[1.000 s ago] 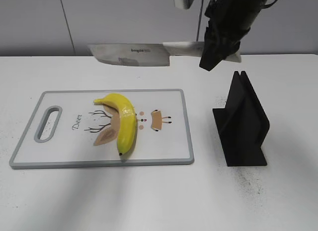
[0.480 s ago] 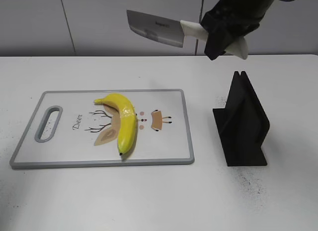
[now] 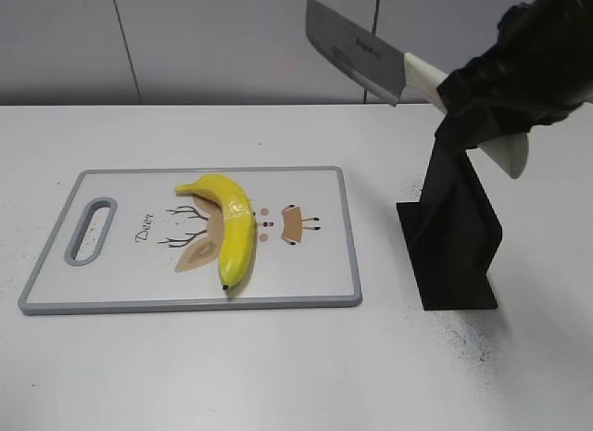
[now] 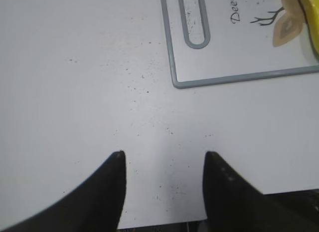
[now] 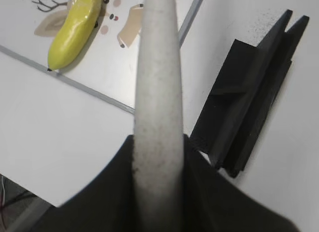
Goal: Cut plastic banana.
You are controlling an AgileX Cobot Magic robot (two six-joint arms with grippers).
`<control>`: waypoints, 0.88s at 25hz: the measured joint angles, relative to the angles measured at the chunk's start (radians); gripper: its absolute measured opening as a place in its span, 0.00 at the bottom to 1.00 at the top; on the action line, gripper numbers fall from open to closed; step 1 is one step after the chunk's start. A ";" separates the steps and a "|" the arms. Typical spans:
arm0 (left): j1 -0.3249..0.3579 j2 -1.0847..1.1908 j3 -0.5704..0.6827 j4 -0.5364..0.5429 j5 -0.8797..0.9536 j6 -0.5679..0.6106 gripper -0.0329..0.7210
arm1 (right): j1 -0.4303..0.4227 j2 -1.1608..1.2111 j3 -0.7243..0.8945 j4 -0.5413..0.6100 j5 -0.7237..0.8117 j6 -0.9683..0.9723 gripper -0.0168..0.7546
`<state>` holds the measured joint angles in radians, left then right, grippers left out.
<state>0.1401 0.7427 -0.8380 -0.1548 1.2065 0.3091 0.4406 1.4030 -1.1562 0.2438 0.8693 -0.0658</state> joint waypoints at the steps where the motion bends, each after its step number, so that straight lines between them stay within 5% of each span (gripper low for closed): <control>1: 0.000 -0.069 0.038 0.002 -0.008 0.000 0.68 | 0.000 -0.041 0.034 0.000 -0.029 0.027 0.23; 13: 0.000 -0.705 0.259 -0.026 -0.003 0.000 0.68 | 0.000 -0.281 0.255 -0.122 -0.097 0.305 0.23; 22: -0.089 -0.726 0.262 -0.060 -0.042 0.000 0.68 | 0.000 -0.379 0.450 -0.203 -0.163 0.471 0.23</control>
<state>0.0507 0.0162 -0.5762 -0.2151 1.1643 0.3091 0.4406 1.0236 -0.7064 0.0405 0.7062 0.4051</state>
